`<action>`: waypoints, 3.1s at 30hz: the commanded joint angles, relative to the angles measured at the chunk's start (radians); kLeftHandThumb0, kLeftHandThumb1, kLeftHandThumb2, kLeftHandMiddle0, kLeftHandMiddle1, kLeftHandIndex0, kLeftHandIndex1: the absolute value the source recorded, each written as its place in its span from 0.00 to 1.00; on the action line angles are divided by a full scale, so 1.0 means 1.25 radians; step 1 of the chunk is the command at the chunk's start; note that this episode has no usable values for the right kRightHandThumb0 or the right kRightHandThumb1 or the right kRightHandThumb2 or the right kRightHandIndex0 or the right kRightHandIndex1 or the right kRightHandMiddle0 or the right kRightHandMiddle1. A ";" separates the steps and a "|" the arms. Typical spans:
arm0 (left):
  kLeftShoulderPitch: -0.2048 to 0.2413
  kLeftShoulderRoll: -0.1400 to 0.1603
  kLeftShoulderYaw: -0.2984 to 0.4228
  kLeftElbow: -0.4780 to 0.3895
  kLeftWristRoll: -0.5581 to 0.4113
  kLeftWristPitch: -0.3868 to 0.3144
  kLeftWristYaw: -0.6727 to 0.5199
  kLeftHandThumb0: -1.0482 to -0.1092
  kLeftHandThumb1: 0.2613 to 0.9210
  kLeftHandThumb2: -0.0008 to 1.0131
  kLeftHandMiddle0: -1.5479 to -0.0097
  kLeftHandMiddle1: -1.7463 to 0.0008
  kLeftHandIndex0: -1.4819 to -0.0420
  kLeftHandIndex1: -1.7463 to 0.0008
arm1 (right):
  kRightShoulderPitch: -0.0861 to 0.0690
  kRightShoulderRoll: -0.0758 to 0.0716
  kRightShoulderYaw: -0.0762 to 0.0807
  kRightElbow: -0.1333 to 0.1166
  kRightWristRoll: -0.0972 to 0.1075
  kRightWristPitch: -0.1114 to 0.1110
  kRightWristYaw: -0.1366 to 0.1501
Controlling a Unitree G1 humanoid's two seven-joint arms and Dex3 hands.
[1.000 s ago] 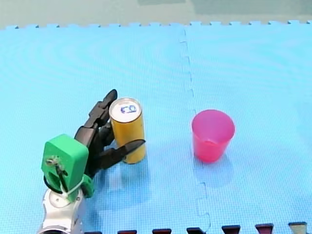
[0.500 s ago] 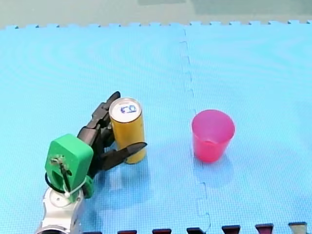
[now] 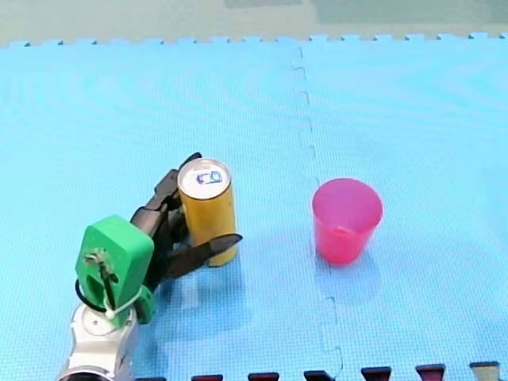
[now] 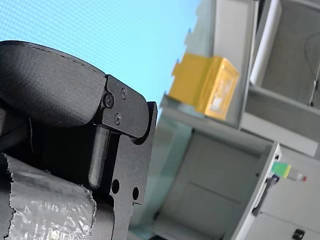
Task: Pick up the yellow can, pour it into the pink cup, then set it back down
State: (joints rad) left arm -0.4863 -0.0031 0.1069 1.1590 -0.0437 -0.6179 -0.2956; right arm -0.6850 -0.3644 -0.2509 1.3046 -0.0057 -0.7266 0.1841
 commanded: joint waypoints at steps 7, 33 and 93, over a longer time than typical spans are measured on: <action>-0.008 0.002 0.002 0.006 -0.004 0.011 -0.013 0.21 0.63 0.00 0.85 1.00 0.90 1.00 | 0.004 0.000 -0.007 -0.002 0.010 0.002 0.004; -0.021 -0.025 0.028 0.015 -0.036 0.010 -0.031 0.19 0.63 0.00 0.83 0.99 0.86 0.99 | 0.005 0.006 -0.013 -0.002 0.021 0.002 0.010; -0.021 -0.003 0.028 -0.006 0.006 0.021 0.179 0.71 0.79 0.00 0.12 0.99 0.17 1.00 | 0.010 0.017 -0.005 -0.008 0.019 -0.011 0.010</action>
State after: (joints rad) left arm -0.5104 -0.0209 0.1323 1.1518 -0.0272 -0.6054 -0.0786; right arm -0.6766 -0.3440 -0.2588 1.2973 0.0198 -0.7325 0.2004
